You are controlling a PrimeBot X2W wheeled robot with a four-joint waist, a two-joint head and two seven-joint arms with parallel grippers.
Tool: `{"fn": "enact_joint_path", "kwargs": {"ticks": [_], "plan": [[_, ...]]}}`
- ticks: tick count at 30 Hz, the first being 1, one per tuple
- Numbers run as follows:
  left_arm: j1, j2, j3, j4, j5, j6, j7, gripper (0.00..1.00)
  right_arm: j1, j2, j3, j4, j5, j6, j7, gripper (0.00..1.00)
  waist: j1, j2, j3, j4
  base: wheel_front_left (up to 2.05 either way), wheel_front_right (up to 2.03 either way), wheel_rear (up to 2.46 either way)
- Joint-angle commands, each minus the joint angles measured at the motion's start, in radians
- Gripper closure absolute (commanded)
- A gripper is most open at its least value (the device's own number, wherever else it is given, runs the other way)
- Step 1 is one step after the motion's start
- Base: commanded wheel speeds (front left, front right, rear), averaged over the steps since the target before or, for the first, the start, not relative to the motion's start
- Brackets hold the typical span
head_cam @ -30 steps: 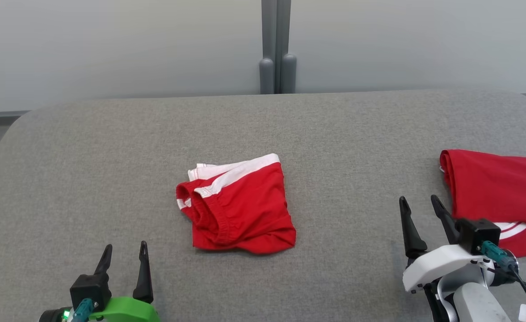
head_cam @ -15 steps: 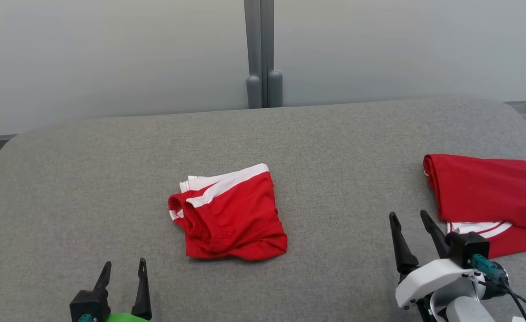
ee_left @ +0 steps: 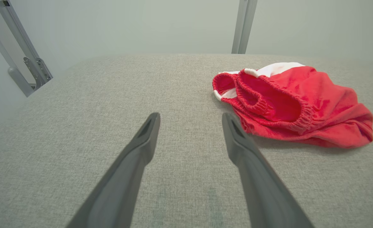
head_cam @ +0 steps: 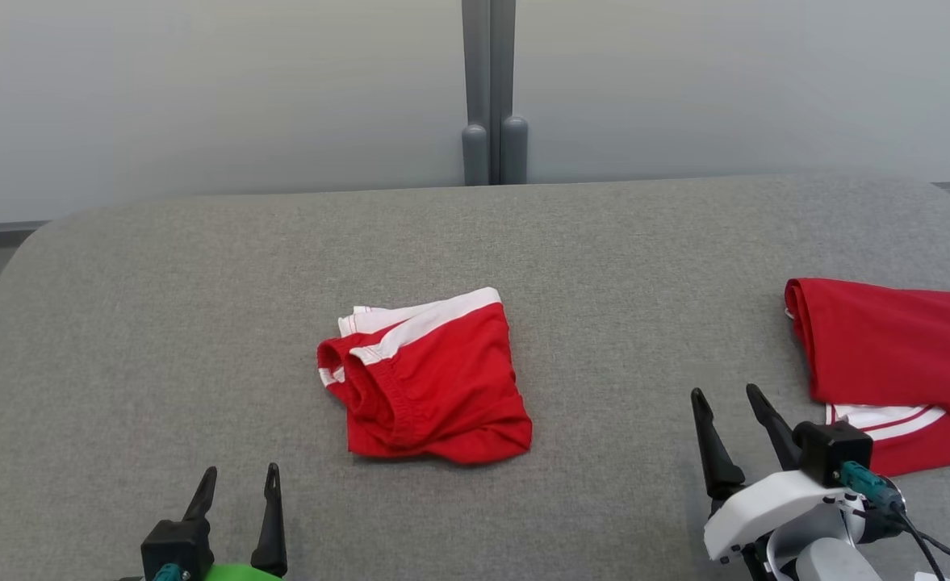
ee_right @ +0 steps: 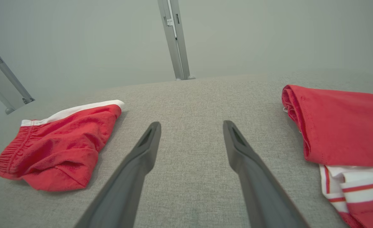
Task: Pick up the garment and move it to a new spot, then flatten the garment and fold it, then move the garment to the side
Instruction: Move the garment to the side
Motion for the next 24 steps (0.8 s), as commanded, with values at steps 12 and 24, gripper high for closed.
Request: {"fn": "enact_joint_path", "kwargs": {"ticks": [12,24], "plan": [[-0.033,0.003,-0.101,-0.005,0.003,-0.019,0.001,0.00,-0.128,-0.002,0.084,0.072,0.095,0.000,-0.003,0.00,0.0000,0.0000,0.082,0.221,0.00,0.00,0.00],[-0.055,0.002,-0.129,0.003,-0.001,-0.024,0.001,0.00,-0.306,-0.004,0.120,0.349,0.217,0.000,-0.003,0.00,0.0000,0.0000,0.149,0.398,0.00,0.00,0.00]]}}
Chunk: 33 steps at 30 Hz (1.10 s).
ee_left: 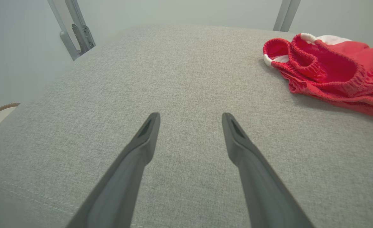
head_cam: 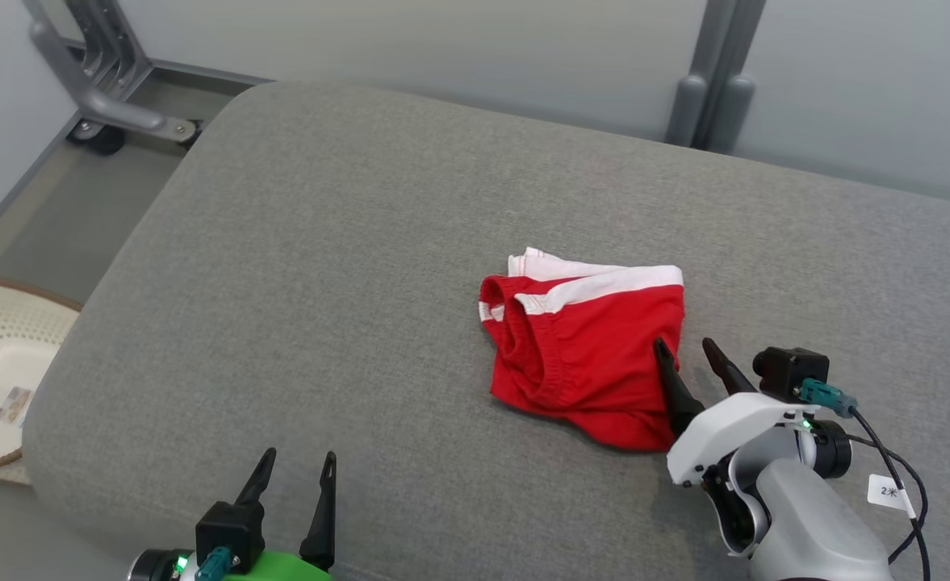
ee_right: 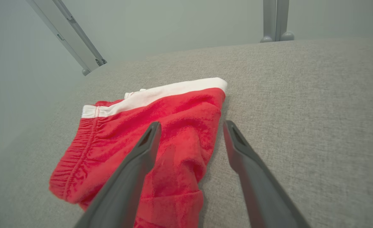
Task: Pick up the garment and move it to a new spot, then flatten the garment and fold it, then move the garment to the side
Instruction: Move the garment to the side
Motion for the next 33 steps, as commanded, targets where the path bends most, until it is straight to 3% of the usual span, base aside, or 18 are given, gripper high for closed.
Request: {"fn": "enact_joint_path", "kwargs": {"ticks": [1,11,12,13,21,33], "plan": [[-0.023,0.001,0.000,0.000,-0.001,-0.003,0.001,0.00,-0.029,-0.006,-0.005,0.048,0.027,-0.001,-0.003,0.00,0.0000,0.0000,0.053,0.080,0.00,0.00,0.00],[-0.053,0.001,-0.010,0.002,-0.003,-0.003,0.001,0.00,-0.074,-0.005,0.052,0.210,0.106,-0.001,0.000,0.03,0.0000,0.0000,0.078,0.067,0.00,0.00,0.00],[-0.058,0.002,-0.013,0.001,-0.006,-0.002,0.001,0.00,-0.077,-0.004,0.065,0.217,0.115,-0.001,0.000,0.65,0.0000,0.0000,0.080,0.065,0.00,0.00,0.00],[-0.063,0.002,-0.017,0.000,-0.008,0.000,0.001,0.00,-0.080,-0.003,0.075,0.220,0.119,-0.001,0.000,1.00,0.0000,0.0000,0.080,0.061,0.00,0.00,0.00],[-0.036,0.002,-0.015,0.000,-0.004,0.002,0.001,0.00,-0.031,-0.006,0.037,0.127,0.102,-0.001,-0.001,1.00,0.0000,0.0000,0.010,-0.037,0.00,0.00,0.00],[-0.041,0.002,-0.001,-0.018,-0.018,0.002,0.001,0.00,0.060,-0.005,0.018,0.059,0.052,-0.001,-0.002,1.00,0.0000,0.0000,-0.043,-0.381,0.00,0.00,0.00]]}}
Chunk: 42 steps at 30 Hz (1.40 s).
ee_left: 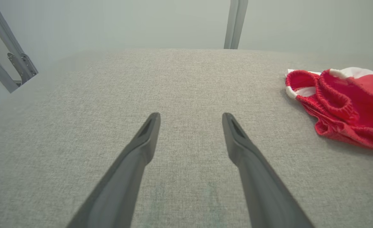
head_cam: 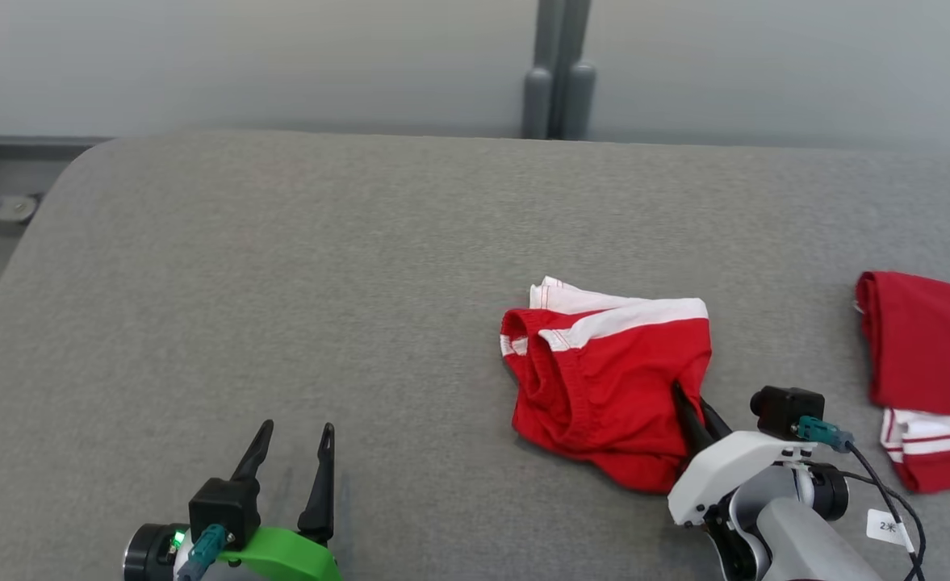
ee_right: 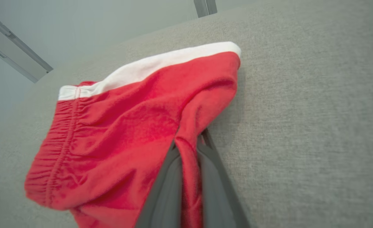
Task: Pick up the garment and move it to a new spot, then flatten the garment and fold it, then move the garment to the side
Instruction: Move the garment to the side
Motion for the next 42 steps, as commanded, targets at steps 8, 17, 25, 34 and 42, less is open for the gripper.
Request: {"fn": "enact_joint_path", "kwargs": {"ticks": [8,17,25,34,42], "plan": [[-0.013,0.003,0.000,-0.013,-0.035,0.024,0.001,0.00,0.030,-0.003,0.050,-0.015,-0.012,-0.001,-0.003,1.00,0.0000,0.0000,-0.031,-0.404,0.00,0.00,0.00],[-0.038,0.003,-0.008,-0.019,-0.036,0.016,0.001,0.00,0.037,-0.003,0.122,-0.032,0.031,-0.001,-0.002,1.00,0.0000,0.0000,0.000,-0.558,0.00,0.00,0.00],[-0.075,0.003,-0.017,-0.027,-0.006,0.003,0.001,0.00,0.023,-0.002,0.152,-0.045,0.027,-0.001,-0.003,1.00,0.0000,0.0000,0.051,-0.585,0.00,0.00,0.00],[-0.112,0.004,-0.031,-0.025,0.017,-0.012,0.001,0.00,-0.141,-0.027,0.213,-0.083,-0.089,-0.001,-0.003,1.00,0.0000,0.0000,0.120,-0.497,0.00,0.00,0.00],[-0.126,0.004,-0.029,-0.030,0.025,-0.018,0.001,0.00,-0.306,-0.145,0.213,-0.044,-0.106,-0.001,-0.003,1.00,0.0000,0.0000,0.147,-0.421,0.00,0.00,0.00]]}}
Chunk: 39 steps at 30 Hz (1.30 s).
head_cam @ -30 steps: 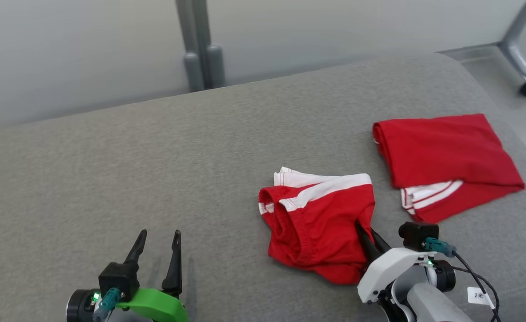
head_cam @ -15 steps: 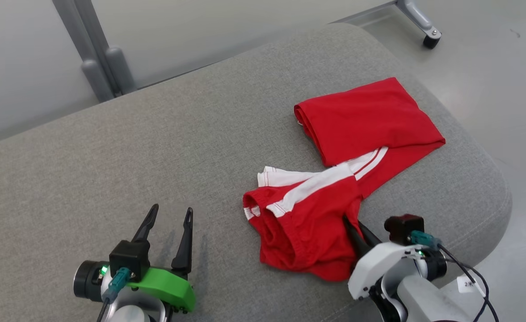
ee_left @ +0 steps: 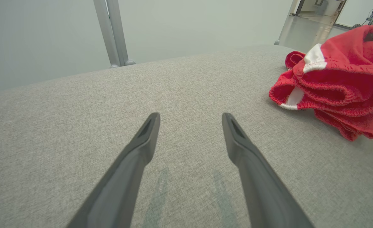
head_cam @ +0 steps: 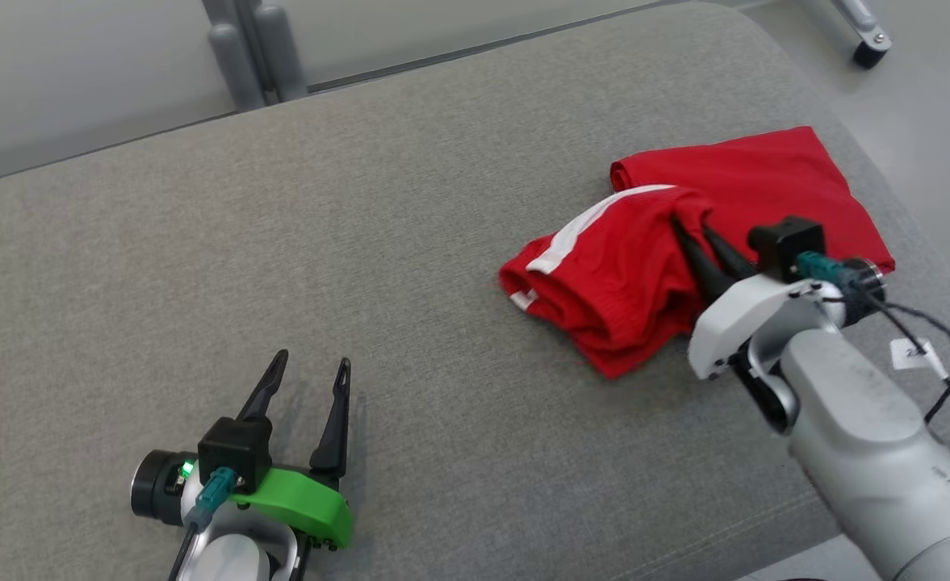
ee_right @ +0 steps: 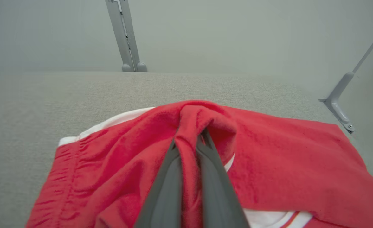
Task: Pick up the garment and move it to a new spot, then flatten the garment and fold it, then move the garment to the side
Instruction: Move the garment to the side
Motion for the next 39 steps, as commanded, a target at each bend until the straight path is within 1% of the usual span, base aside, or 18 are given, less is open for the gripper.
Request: {"fn": "enact_joint_path", "kwargs": {"ticks": [1,5,8,13,18,22,27,29,30,33,36,37,39], "plan": [[-0.018,0.005,-0.001,-0.003,0.007,0.000,0.001,0.00,-0.028,-0.028,-0.001,0.015,-0.014,-0.002,-0.003,1.00,0.0000,0.0000,0.026,0.042,0.00,0.00,0.00],[-0.019,0.005,0.001,-0.005,0.009,-0.004,0.001,0.00,-0.087,-0.096,-0.018,0.049,-0.003,-0.002,-0.003,1.00,0.0000,0.0000,0.037,0.066,0.00,0.00,0.00],[-0.009,0.005,0.014,-0.006,0.017,-0.005,0.001,0.00,-0.130,-0.146,-0.033,0.018,0.001,-0.002,-0.003,1.00,0.0000,0.0000,0.037,0.075,0.00,0.00,0.00],[0.002,0.005,0.023,-0.006,0.021,-0.007,0.001,0.00,-0.152,-0.165,-0.053,-0.058,0.003,-0.002,-0.003,1.00,0.0000,0.0000,0.035,0.083,0.00,0.00,0.00],[-0.001,0.005,0.023,-0.003,0.025,-0.008,0.001,0.00,-0.139,-0.169,-0.060,-0.090,0.010,-0.002,-0.003,1.00,0.0000,0.0000,0.037,0.090,0.00,0.00,0.00],[-0.007,0.005,0.017,0.008,0.024,-0.008,0.001,0.00,-0.106,-0.194,-0.046,-0.041,0.019,-0.002,-0.003,1.00,0.0000,0.0000,0.042,0.104,0.00,0.00,0.00],[-0.009,0.005,0.021,0.029,0.024,-0.009,0.001,0.00,-0.067,-0.218,0.015,0.103,0.053,-0.002,0.015,1.00,0.0000,0.0000,0.053,0.121,0.00,0.00,0.00],[-0.013,0.005,0.025,0.035,0.023,-0.009,0.001,0.00,-0.062,-0.230,0.023,0.172,0.072,-0.002,0.041,0.53,0.0000,0.0000,0.056,0.125,0.00,0.00,0.00],[-0.015,0.005,0.025,0.037,0.025,-0.009,0.001,0.00,-0.064,-0.240,0.023,0.202,0.070,-0.002,0.040,0.00,0.0000,0.0000,0.058,0.127,0.00,0.00,0.00],[-0.021,0.005,0.032,0.040,0.029,-0.009,0.001,0.00,-0.088,-0.261,-0.016,0.292,0.049,-0.002,0.019,0.00,0.0000,0.0000,0.058,0.133,0.00,0.00,0.00],[-0.018,0.005,0.041,0.042,0.032,-0.009,0.001,0.00,-0.120,-0.278,-0.084,0.353,-0.008,-0.002,0.001,0.00,0.0000,0.0000,0.054,0.133,0.00,0.00,0.00],[-0.016,0.005,0.043,0.042,0.033,-0.009,0.001,0.00,-0.129,-0.279,-0.107,0.355,-0.035,-0.002,-0.002,0.00,0.0000,0.0000,0.051,0.133,0.00,0.00,0.00],[-0.010,0.005,0.049,0.040,0.032,-0.009,0.001,0.00,-0.137,-0.276,-0.171,0.306,-0.086,-0.002,-0.003,0.00,0.0000,0.0000,0.046,0.131,0.00,0.00,0.00]]}}
